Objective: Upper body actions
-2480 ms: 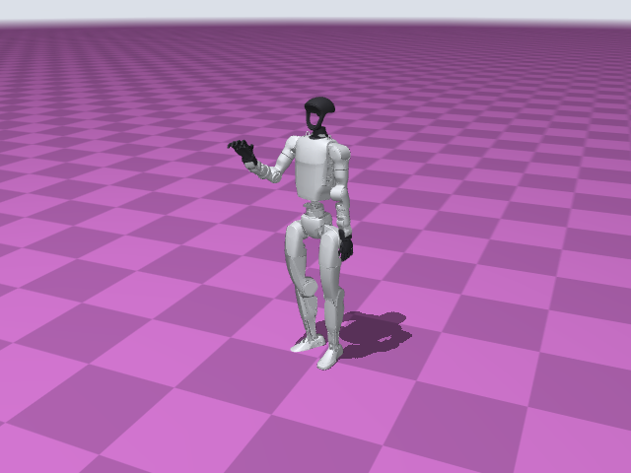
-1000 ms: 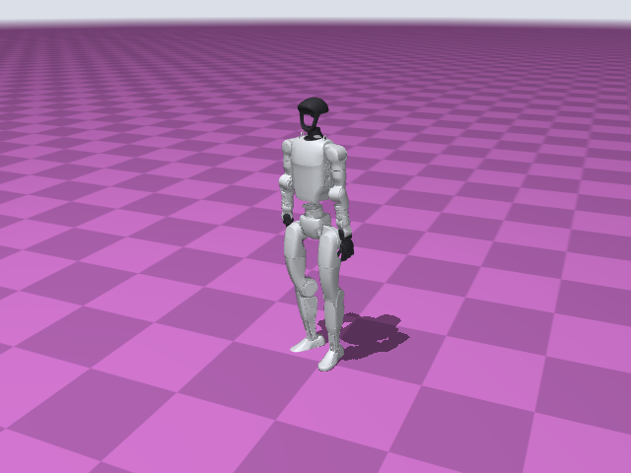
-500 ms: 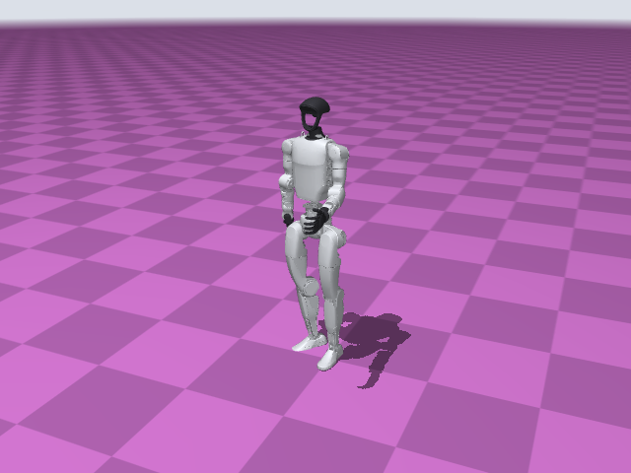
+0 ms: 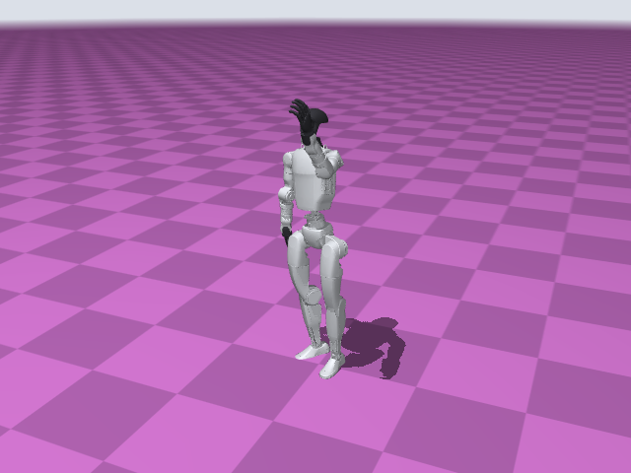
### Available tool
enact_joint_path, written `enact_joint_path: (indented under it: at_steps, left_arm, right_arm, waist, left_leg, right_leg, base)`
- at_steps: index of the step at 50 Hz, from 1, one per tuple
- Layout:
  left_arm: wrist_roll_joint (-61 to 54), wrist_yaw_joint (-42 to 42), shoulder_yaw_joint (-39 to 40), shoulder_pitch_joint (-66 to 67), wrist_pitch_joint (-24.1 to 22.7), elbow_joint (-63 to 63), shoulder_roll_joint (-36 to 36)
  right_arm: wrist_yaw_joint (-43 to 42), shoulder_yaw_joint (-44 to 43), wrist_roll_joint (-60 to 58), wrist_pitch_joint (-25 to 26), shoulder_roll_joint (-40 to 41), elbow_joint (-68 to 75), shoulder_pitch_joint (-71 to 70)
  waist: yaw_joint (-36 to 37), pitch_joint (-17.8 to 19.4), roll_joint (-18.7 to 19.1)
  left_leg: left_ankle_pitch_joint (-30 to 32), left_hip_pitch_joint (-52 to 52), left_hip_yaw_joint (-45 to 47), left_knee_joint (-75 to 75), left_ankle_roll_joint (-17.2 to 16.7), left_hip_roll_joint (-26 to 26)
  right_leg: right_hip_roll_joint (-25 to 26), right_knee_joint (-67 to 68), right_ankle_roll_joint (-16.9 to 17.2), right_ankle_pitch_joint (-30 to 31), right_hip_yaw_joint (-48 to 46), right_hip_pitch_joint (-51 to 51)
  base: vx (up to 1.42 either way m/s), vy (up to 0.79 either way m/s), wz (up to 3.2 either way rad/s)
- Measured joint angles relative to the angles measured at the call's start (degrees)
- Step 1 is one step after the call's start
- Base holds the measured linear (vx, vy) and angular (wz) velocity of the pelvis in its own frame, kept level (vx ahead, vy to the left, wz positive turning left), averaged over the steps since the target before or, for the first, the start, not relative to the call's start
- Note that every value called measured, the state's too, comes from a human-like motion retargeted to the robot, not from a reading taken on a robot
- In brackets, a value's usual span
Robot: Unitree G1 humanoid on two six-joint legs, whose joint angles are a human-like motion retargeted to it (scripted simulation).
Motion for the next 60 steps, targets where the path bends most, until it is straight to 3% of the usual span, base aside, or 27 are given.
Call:
enact_joint_path:
  at_steps: [9,20,25,32,38,43,50,60]
  left_arm:
    - [2.0,3.2,-0.4,4.1,-2.4,-7.8,0.1]
    - [0.4,0.8,3.1,25.8,-4.5,-31.5,0.1]
    - [3.8,-3.0,4.9,37.4,0.6,-34.6,-1.9]
    - [11.5,-19.1,5.3,54.9,9.5,-29.1,-6.5]
    - [36.9,-26.0,4.5,65.5,6.3,-7.8,-12.5]
    - [51.1,-33.0,1.2,65.7,8.0,13.6,-16.1]
    - [48.7,-25.6,1.3,68.9,3.8,14.9,-20.0]
    - [45.4,-22.3,2.8,70.0,4.4,7.0,-20.5]
  right_arm:
    - [-0.2,-1.4,1.2,-0.1,0.3,0.6,-0.3]
    - [-0.9,-2.0,0.9,0.2,1.8,0.0,-0.6]
    - [-0.7,-2.5,1.5,0.1,2.2,0.0,-0.7]
    - [-0.2,-2.7,2.0,0.0,1.8,0.3,-1.0]
    - [-0.8,-2.1,2.3,0.3,1.7,0.2,-0.7]
    - [-0.6,-2.5,2.4,0.1,2.6,-0.1,-0.8]
    - [-1.0,-1.6,1.6,-0.2,2.4,-0.9,-1.0]
    - [-1.1,-2.2,2.7,-0.3,2.4,-0.5,-0.5]
  waist:
    - [0.6,0.7,-0.4]
    - [0.5,3.3,-1.8]
    - [0.4,4.2,-2.4]
    - [1.2,4.8,-2.6]
    - [1.9,4.9,-2.3]
    - [1.9,5.8,-3.4]
    - [1.4,5.5,-3.3]
    - [3.1,6.4,-3.8]
  left_leg:
    - [-0.1,0.7,0.5,0.0,0.1,-0.3]
    - [0.2,2.1,0.1,-0.1,0.1,-0.7]
    - [0.4,2.6,-0.4,-0.1,0.1,-0.9]
    - [0.5,2.8,-0.5,-0.1,0.0,-0.9]
    - [0.5,2.9,-0.1,-0.1,0.0,-0.9]
    - [0.8,3.0,-1.4,0.0,0.1,-1.2]
    - [0.9,2.3,-1.8,-0.1,0.0,-1.1]
    - [1.1,2.5,-2.4,0.0,-0.1,-1.2]
  right_leg:
    - [-0.1,0.0,-0.1,0.0,0.5,0.6]
    - [-0.4,0.0,-0.3,0.2,0.1,2.0]
    - [-0.8,0.2,-0.2,0.3,-0.2,2.4]
    - [-0.9,0.3,-0.3,0.4,-0.2,2.4]
    - [-0.9,0.1,-0.3,0.4,0.1,2.8]
    - [-1.6,0.3,0.2,0.2,-0.9,3.6]
    - [-1.5,0.2,0.2,0.4,-1.3,2.7]
    - [-1.9,0.2,0.6,0.1,-1.7,3.5]
  base:
    - [-0.01,0.01,-0.02]
    - [-0.01,-0.03,0.0]
    - [0.0,-0.02,0.02]
    - [0.0,0.0,0.0]
    - [0.01,0.02,-0.03]
    - [0.0,-0.05,0.2]
    - [0.02,-0.01,0.02]
    - [0.0,0.0,0.0]
